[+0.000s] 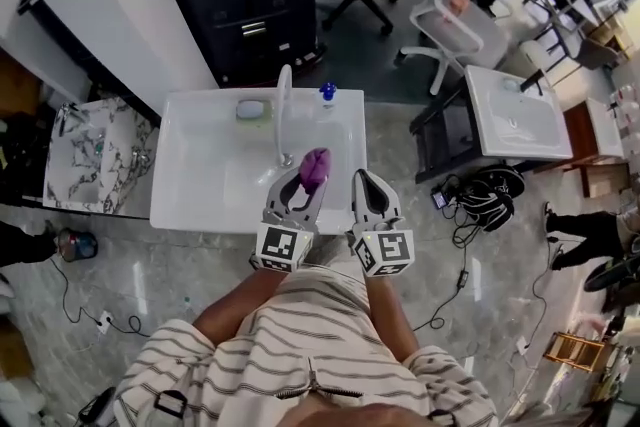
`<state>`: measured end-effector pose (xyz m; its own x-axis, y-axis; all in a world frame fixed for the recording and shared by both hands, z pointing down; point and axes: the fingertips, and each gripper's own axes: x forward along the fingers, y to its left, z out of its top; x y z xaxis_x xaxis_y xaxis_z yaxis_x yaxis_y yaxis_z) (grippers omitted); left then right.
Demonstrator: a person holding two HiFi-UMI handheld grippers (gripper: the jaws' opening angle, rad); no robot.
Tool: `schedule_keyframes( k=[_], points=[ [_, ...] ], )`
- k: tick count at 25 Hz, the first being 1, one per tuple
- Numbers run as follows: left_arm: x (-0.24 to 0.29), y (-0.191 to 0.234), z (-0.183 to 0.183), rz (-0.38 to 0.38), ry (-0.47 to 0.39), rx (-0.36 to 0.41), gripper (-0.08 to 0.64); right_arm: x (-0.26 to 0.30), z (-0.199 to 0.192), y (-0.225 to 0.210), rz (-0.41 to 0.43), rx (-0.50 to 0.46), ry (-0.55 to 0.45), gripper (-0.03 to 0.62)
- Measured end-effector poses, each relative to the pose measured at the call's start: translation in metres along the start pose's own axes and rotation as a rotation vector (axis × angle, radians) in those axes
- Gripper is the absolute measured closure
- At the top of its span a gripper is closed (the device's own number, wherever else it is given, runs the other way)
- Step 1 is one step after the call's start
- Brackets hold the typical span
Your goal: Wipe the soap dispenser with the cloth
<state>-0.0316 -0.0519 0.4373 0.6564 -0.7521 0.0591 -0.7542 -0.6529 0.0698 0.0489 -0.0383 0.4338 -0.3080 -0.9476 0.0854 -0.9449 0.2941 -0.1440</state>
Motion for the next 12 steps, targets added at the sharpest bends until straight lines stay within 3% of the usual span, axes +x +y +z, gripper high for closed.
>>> schedule_keyframes(
  k=[12],
  points=[
    [0.062,0.029,-0.006,0.133,0.047,-0.005,0.442,0.077,0.007,-0.046,0.118,0.010,0.045,0.583]
  ],
)
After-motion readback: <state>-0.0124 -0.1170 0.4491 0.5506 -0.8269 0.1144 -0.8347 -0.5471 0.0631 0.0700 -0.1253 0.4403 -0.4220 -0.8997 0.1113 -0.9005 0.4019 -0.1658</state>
